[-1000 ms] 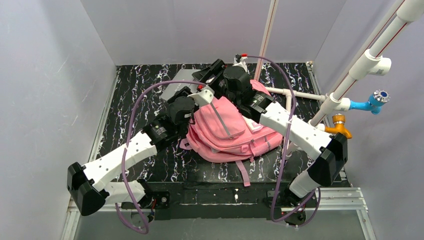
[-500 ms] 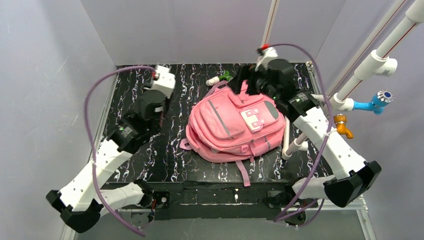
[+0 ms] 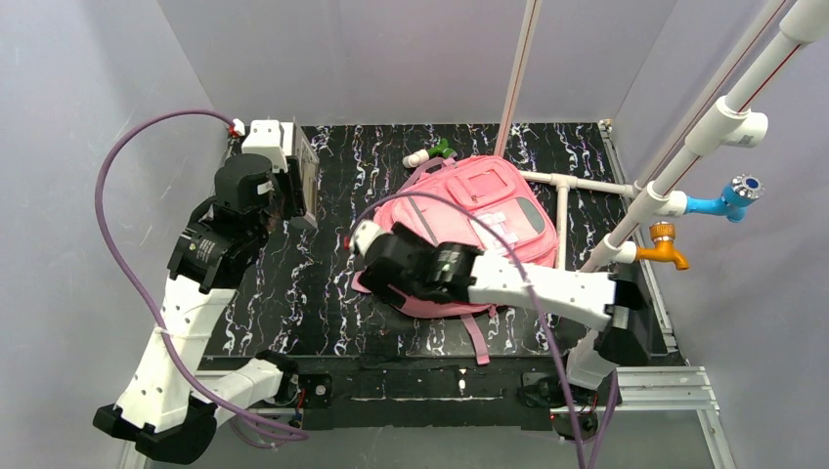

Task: Pack the student bag
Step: Place the book in the student bag.

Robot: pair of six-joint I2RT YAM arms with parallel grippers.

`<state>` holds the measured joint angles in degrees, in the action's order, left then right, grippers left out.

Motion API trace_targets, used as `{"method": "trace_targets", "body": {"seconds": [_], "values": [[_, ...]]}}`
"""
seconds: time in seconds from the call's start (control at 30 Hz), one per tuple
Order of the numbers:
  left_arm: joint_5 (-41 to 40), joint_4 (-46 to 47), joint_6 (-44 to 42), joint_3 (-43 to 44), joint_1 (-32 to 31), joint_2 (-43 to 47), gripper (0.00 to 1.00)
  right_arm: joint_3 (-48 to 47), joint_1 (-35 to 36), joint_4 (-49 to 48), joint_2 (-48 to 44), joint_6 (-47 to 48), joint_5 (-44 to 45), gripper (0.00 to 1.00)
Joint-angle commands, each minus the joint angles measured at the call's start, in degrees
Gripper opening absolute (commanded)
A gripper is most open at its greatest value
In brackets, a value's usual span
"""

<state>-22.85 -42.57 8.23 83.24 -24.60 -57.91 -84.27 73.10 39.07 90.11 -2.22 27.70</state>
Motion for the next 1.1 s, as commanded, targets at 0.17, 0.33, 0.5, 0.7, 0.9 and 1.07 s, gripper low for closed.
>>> {"method": "trace_targets", "body": {"seconds": [0.17,0.33,0.5,0.7,0.9,1.07], "values": [[11.4,-1.2,8.0,2.9,6.3,-0.8,0.00,-6.6,8.8,9.5,17.5,1.8,30.2,0.98],[13.9,-0.8,9.6,2.3,7.4,-0.9,0.00,-5.7,8.8,4.6,21.5,4.2,40.2,0.87],[14.7,-1.3,9.9,1.8,7.7,0.4,0.00,-2.2,8.2,-4.4,20.1,8.3,41.3,0.70],[17.2,-1.0,10.3,2.5,7.6,1.0,0.00,0.5,4.8,-11.2,19.5,11.1,41.9,0.19],[15.0,-1.5,10.5,6.4,7.6,2.8,0.00,-3.3,-0.2,-14.4,9.8,7.5,23.2,0.01],[13.9,-0.8,11.3,8.9,7.6,3.8,0.00,-10.9,-11.3,-14.8,5.2,-6.2,1.1,0.01]]}}
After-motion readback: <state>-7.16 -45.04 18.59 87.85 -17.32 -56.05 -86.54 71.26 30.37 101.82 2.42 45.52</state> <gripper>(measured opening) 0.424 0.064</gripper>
